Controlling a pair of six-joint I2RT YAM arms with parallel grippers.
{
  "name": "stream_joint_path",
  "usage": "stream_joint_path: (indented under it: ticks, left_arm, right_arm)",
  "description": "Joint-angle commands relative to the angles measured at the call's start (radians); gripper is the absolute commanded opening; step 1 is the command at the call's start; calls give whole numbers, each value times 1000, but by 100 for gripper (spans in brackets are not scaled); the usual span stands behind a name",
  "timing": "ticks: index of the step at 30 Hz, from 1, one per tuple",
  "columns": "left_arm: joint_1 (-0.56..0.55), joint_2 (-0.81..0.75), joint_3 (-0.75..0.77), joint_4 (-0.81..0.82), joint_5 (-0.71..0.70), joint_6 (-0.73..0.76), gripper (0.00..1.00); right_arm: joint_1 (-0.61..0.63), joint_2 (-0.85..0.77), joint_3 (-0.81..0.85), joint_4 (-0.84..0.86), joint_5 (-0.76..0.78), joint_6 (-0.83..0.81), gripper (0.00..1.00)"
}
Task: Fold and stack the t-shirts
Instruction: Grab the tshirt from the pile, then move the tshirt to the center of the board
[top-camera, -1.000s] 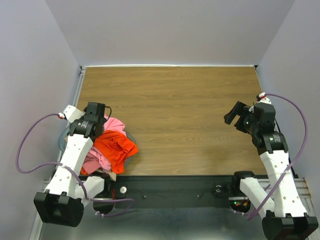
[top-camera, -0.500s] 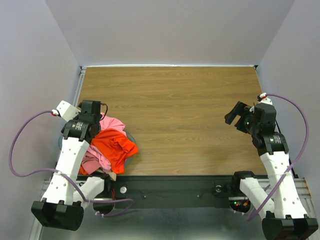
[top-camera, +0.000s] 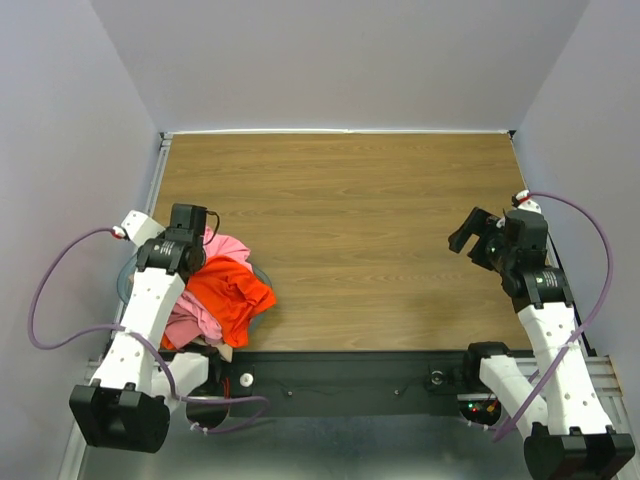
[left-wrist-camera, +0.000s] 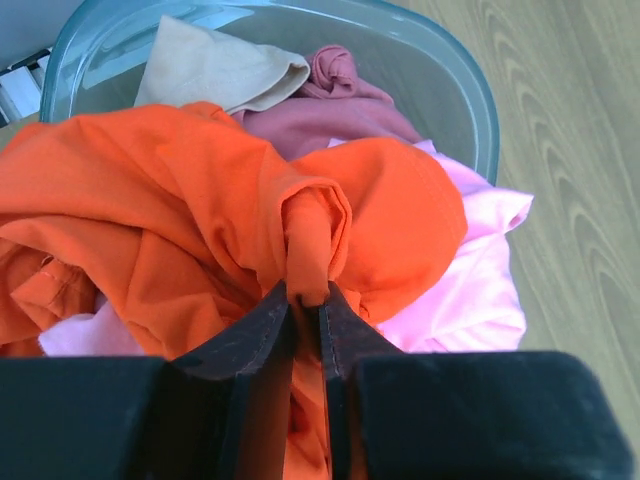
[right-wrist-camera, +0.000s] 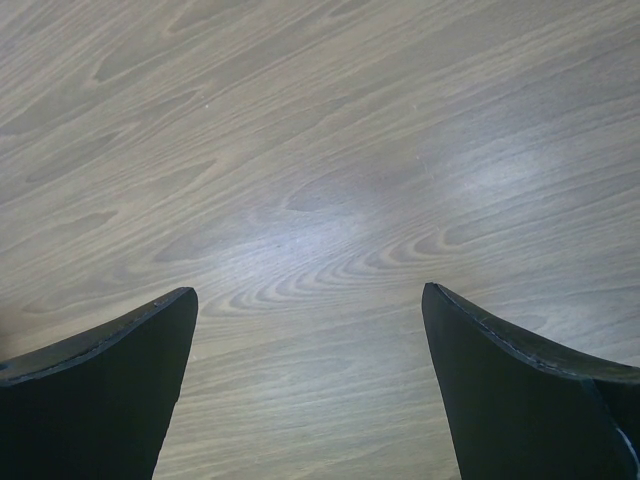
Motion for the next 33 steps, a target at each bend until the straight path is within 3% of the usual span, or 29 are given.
stream_joint_path:
  ticks: [1, 2, 5, 7, 13, 14, 17, 22, 30, 33]
  left_arm:
    - [6, -68, 27, -17, -50, -9, 9]
    - [6, -83, 36, -19, -53, 9, 0]
    - [6, -106, 68, 3, -34, 55, 0]
    - [6, -135, 108, 77, 9, 165, 0]
    - [-8, -126, 274, 342, 381, 335, 0]
    - [-18, -112, 292, 375, 382, 353, 0]
    - [-118, -25, 381, 461, 468, 394, 0]
    - [-424, 221, 730, 436, 356, 476, 0]
    - [-661, 464, 1113, 550, 453, 622, 0]
    - [-672, 517, 1199, 564, 419, 620, 0]
  right_arm:
    - [-1, -3, 8, 36, 18, 2, 100]
    - [-1, -2, 8, 34, 18, 4, 100]
    - [-1, -3, 8, 34, 20, 4, 100]
    - [-2, -3, 11, 34, 17, 4, 100]
    - [-1, 5, 25, 36, -40, 10, 100]
    - [-1, 6, 28, 34, -40, 8, 100]
    - [-2, 12, 39, 36, -88, 5, 100]
    - [-1, 24, 57, 36, -106, -1, 100]
    - [-1, 29, 68, 36, -62, 5, 100]
    - [-1, 23, 64, 36, -57, 7, 100]
